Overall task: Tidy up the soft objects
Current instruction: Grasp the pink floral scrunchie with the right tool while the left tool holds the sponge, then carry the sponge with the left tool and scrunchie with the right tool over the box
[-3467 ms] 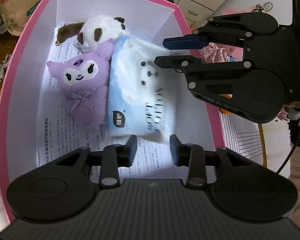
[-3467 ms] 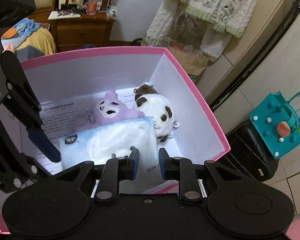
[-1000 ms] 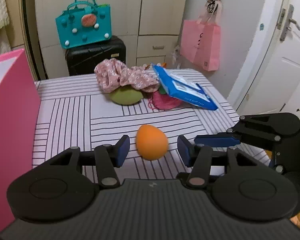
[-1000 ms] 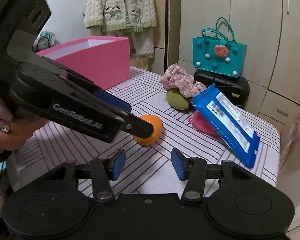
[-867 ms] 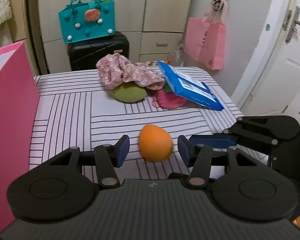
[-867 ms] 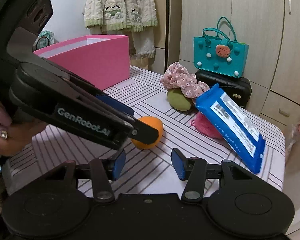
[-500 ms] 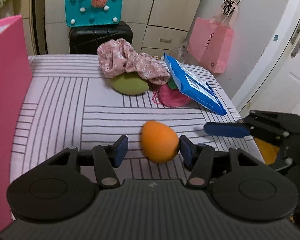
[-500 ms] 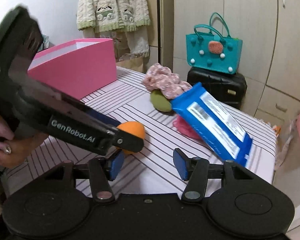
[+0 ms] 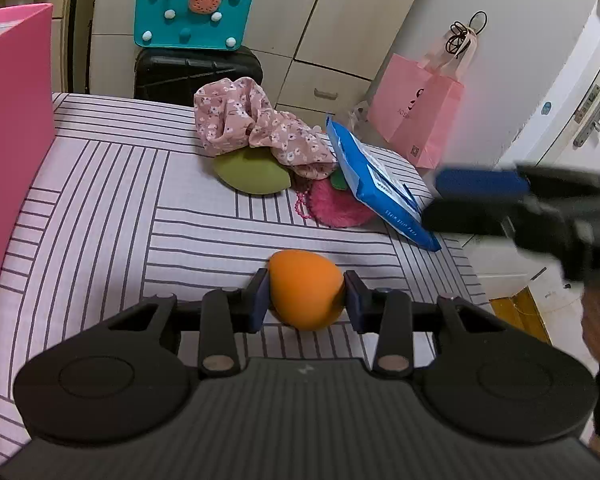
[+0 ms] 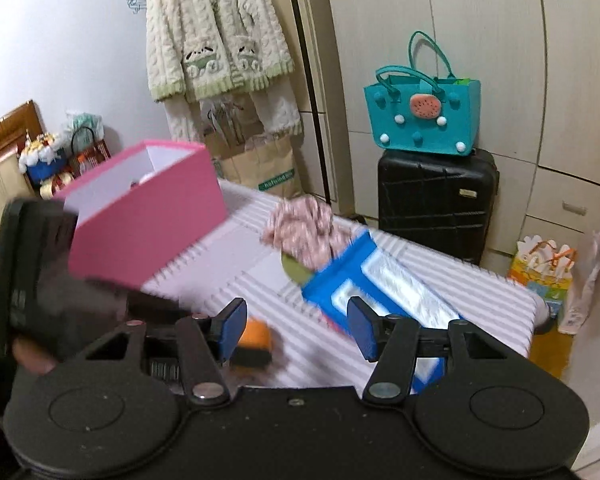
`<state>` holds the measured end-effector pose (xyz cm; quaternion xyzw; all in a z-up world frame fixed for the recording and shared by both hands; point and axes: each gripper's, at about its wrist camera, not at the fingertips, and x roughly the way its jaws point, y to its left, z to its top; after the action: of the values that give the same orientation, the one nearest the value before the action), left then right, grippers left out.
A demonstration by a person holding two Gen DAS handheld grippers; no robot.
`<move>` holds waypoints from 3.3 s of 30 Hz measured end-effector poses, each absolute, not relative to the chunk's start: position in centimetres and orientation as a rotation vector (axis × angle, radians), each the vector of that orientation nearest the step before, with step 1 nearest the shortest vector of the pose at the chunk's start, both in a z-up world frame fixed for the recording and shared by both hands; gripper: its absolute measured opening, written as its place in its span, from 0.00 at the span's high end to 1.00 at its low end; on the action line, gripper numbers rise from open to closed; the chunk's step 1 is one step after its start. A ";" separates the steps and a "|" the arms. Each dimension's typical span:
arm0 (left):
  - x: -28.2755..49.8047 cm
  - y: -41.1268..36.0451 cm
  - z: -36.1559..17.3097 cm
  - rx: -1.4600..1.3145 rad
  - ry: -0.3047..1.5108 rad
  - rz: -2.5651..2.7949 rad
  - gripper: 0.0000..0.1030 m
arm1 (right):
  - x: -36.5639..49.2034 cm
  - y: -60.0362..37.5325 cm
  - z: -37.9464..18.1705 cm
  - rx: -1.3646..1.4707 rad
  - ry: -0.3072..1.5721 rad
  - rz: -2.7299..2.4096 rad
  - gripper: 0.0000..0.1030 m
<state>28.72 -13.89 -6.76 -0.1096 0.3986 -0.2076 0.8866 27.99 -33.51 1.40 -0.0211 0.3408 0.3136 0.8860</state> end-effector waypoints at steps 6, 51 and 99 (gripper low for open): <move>28.6 -13.5 -6.7 -0.251 0.838 -0.410 0.64 | 32.8 -29.4 1.5 -0.048 0.791 0.674 0.36; 26.1 -10.1 -4.0 -0.262 0.837 -0.369 0.63 | 33.8 -25.6 3.8 0.064 0.833 0.651 0.87; 22.4 11.3 6.7 -0.062 0.876 -0.326 0.62 | 25.3 -10.6 10.5 -0.073 0.793 0.992 0.85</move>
<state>22.44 11.30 6.67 -0.0297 0.4221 -0.1569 0.8924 25.34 -10.62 10.51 -0.0340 0.3702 0.4632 0.8045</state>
